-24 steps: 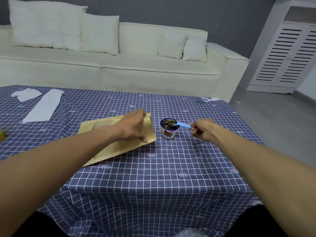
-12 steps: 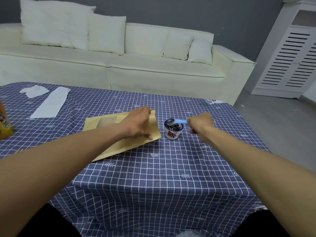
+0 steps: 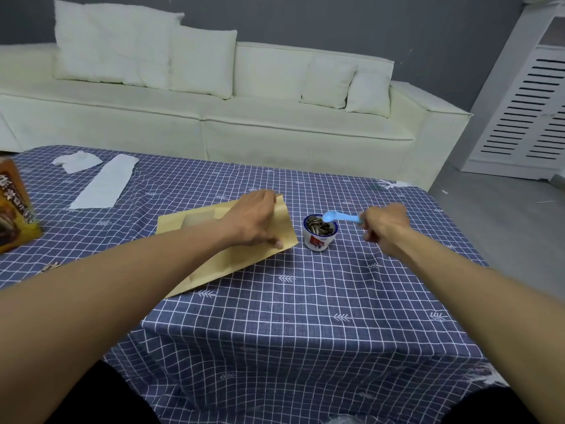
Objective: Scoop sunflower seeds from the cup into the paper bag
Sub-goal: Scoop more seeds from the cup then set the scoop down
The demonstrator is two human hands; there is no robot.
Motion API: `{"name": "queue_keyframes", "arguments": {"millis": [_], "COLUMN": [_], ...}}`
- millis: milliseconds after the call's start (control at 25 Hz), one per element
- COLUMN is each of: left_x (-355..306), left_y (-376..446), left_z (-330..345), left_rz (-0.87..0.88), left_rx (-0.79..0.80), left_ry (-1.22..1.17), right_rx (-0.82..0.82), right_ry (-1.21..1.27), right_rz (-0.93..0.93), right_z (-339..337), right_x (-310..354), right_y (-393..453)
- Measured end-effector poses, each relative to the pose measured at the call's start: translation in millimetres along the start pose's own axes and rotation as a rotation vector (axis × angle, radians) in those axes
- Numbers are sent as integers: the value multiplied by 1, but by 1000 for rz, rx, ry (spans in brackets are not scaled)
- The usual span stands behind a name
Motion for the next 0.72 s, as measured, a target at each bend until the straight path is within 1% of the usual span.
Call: {"name": "queue_keyframes", "arguments": {"millis": [160, 280, 360, 520, 720], "left_x": [-5, -3, 1, 15, 30], "left_y": [5, 10, 13, 15, 19], "left_z": [0, 3, 5, 15, 19], "left_rz": [-64, -158, -251, -473, -665], "left_rx": [-8, -8, 3, 75, 68], "left_ry": [12, 8, 21, 48, 20], "right_rx": [99, 149, 162, 175, 223], "right_ry": [98, 190, 232, 223, 186], "right_rz": [202, 295, 310, 296, 292], "right_z": [-24, -33, -38, -43, -34], "right_x": [-28, -38, -41, -52, -63], "right_y": [8, 8, 6, -5, -15]}}
Point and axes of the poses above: each hand's wrist, its own y-axis towards the middle knuckle, its own z-axis out of the palm, x = y × z, the point moved 5 cm from there along y, towards the middle knuckle, and after that the axes turned 5 degrees about y, right-handed, at the moved point
